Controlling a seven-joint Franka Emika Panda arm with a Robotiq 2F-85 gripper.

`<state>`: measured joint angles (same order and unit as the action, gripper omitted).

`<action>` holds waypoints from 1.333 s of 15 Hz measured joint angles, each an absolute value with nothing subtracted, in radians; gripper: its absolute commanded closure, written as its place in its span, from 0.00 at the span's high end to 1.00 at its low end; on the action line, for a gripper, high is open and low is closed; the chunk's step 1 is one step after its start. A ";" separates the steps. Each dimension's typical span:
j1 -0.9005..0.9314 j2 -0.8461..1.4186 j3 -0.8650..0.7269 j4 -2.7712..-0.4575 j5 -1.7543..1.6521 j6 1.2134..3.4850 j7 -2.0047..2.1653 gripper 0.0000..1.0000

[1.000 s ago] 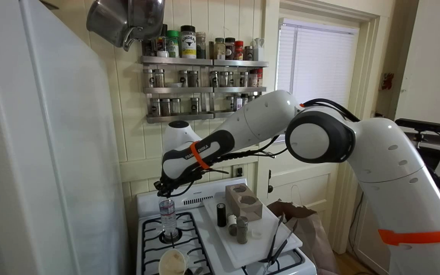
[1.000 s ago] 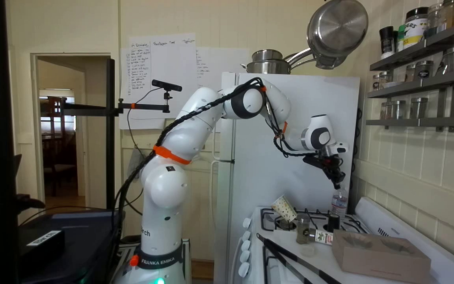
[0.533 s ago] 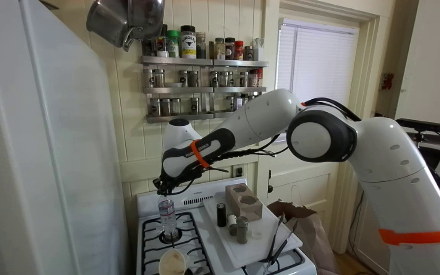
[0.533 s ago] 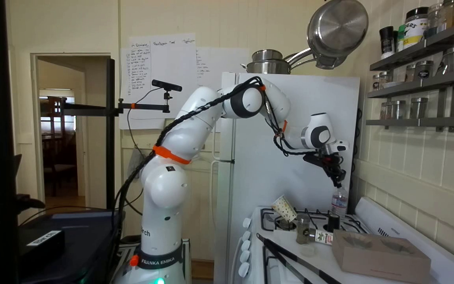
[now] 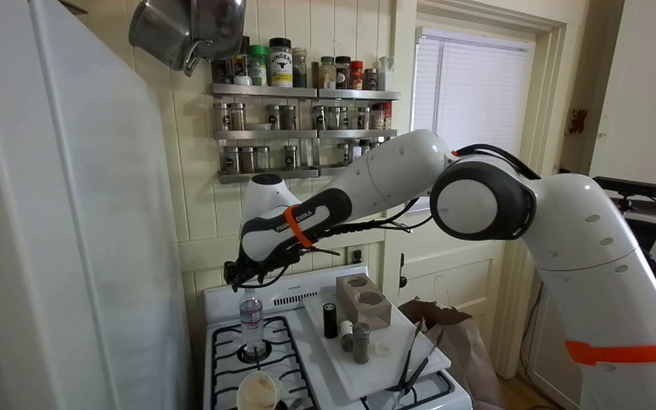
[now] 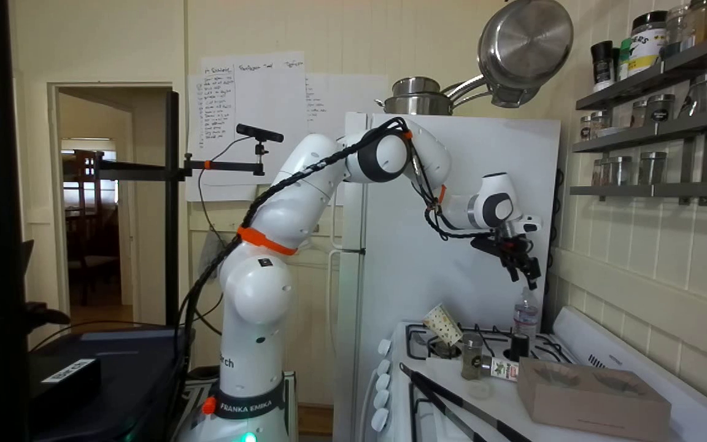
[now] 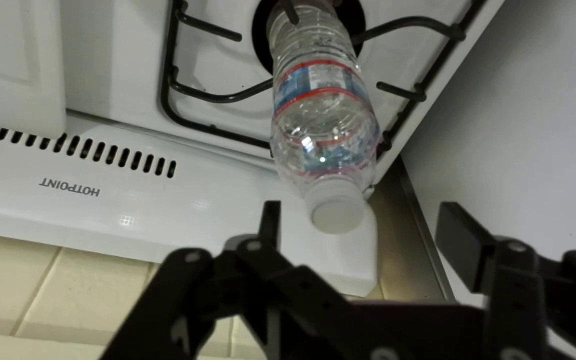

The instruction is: Put the water bottle on the white tray then move the brown box to the left side of the stovetop.

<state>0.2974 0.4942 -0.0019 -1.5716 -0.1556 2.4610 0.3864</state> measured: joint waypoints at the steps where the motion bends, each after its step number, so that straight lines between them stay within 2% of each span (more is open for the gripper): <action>1: 0.297 0.496 -0.002 -1.572 -0.155 2.461 0.386 1.00; 3: 0.296 0.502 -0.002 -1.572 -0.154 2.461 0.386 1.00; 5: 0.294 0.508 -0.002 -1.572 -0.154 2.461 0.386 0.95; 7: 0.292 0.512 -0.002 -1.572 -0.154 2.461 0.386 0.85; 9: 0.291 0.516 -0.002 -1.572 -0.154 2.461 0.386 0.71; 10: 0.290 0.518 -0.002 -1.571 -0.153 2.461 0.386 0.67; 11: 0.289 0.518 -0.002 -1.570 -0.153 2.461 0.386 0.68; 13: 0.288 0.519 -0.003 -1.570 -0.153 2.461 0.386 0.60; 14: 0.288 0.519 -0.004 -1.570 -0.153 2.462 0.386 0.53; 15: 0.288 0.519 -0.005 -1.569 -0.153 2.463 0.386 0.35; 17: 0.288 0.519 -0.006 -1.568 -0.154 2.467 0.386 0.17; 19: 0.288 0.519 -0.007 -1.567 -0.156 2.478 0.386 0.06; 20: 0.288 0.520 -0.008 -1.567 -0.158 2.483 0.386 0.08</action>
<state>0.2883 0.5195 -0.0077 -1.5675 -0.1578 2.4829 0.3865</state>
